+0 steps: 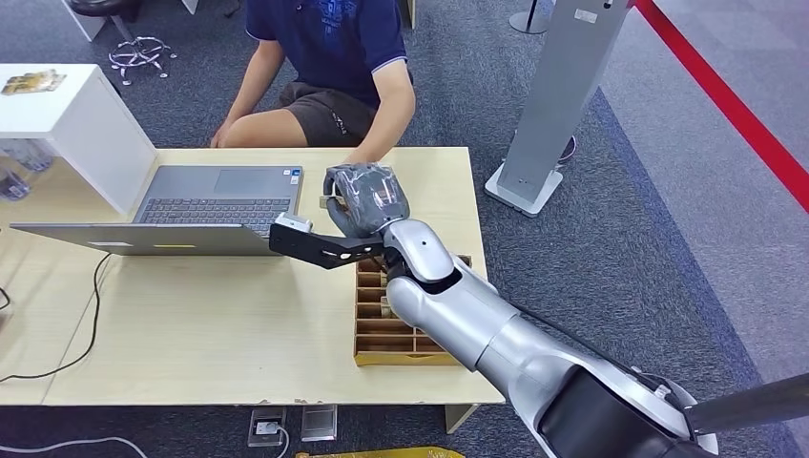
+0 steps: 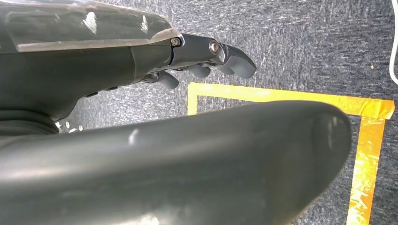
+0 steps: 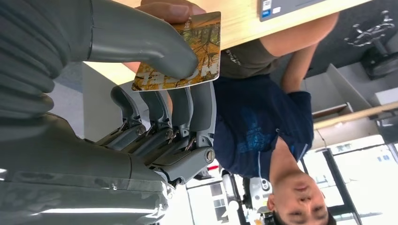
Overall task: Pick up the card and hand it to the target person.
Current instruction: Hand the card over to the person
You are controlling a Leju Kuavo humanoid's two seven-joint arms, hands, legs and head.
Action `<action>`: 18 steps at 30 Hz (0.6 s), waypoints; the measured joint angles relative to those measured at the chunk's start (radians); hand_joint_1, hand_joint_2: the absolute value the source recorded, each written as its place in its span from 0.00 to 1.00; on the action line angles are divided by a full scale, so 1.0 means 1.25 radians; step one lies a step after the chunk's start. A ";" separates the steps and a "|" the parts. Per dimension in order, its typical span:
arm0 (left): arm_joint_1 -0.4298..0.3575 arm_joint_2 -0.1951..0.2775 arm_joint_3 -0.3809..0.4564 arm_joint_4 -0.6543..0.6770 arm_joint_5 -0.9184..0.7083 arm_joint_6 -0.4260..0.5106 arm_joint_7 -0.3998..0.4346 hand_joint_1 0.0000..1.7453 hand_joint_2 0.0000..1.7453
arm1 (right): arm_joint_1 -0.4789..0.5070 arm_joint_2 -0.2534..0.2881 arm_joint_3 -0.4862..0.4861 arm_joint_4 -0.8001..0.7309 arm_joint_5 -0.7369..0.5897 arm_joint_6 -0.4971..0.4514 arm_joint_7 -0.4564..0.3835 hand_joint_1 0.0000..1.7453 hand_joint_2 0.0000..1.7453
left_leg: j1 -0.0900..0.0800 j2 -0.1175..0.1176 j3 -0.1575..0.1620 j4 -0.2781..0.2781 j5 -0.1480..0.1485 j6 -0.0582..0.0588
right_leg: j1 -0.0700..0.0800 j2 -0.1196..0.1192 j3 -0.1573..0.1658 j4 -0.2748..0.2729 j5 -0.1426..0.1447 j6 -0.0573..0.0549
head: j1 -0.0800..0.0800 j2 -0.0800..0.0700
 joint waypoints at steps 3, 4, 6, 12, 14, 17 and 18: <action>0.000 0.001 -0.002 0.000 0.001 -0.001 0.003 0.00 0.00 | -0.010 0.014 0.009 0.049 0.006 -0.011 0.004 0.82 1.00 | 0.000 0.000 0.000 0.000 0.000 0.000 | 0.000 0.000 0.000 0.000 0.000 0.000 | 0.000 0.000; 0.000 0.001 -0.003 0.000 0.003 -0.002 0.003 0.00 0.00 | -0.011 0.016 0.013 0.061 0.009 -0.015 0.005 0.61 1.00 | 0.000 0.000 0.000 0.000 0.000 0.000 | 0.000 0.000 0.000 0.000 0.000 0.000 | 0.000 0.000; 0.001 0.001 -0.004 0.000 0.008 -0.005 0.003 0.00 0.00 | -0.013 0.020 0.018 0.081 0.015 -0.023 0.004 0.21 1.00 | 0.000 0.000 0.000 0.000 0.000 0.000 | 0.000 0.000 0.000 0.000 0.000 0.000 | 0.000 0.000; 0.001 0.001 -0.005 0.000 0.022 -0.012 -0.005 0.00 0.00 | -0.022 0.037 0.034 0.116 0.022 -0.027 -0.007 0.00 1.00 | 0.000 0.000 0.000 0.000 0.000 0.000 | 0.000 0.000 0.000 0.000 0.000 0.000 | -0.001 0.000; 0.001 0.001 -0.005 0.000 0.028 -0.011 -0.010 0.00 0.00 | -0.026 0.044 0.038 0.125 0.023 -0.027 -0.009 0.00 1.00 | 0.000 0.000 0.000 0.000 0.000 0.000 | 0.000 0.000 0.000 0.000 0.000 0.000 | -0.001 0.000; 0.001 0.001 -0.005 0.000 0.033 -0.007 -0.013 0.00 0.00 | -0.031 0.052 0.043 0.135 0.020 -0.028 -0.010 0.00 1.00 | 0.000 0.000 0.000 0.000 0.000 0.000 | 0.000 0.000 0.000 0.000 0.000 0.000 | -0.001 0.000; 0.001 0.001 -0.005 0.000 0.033 -0.006 -0.013 0.00 0.00 | -0.032 0.053 0.045 0.137 0.019 -0.029 -0.009 0.00 1.00 | 0.000 0.000 0.000 0.000 0.000 0.000 | 0.000 0.000 0.000 0.000 0.000 0.000 | -0.001 0.000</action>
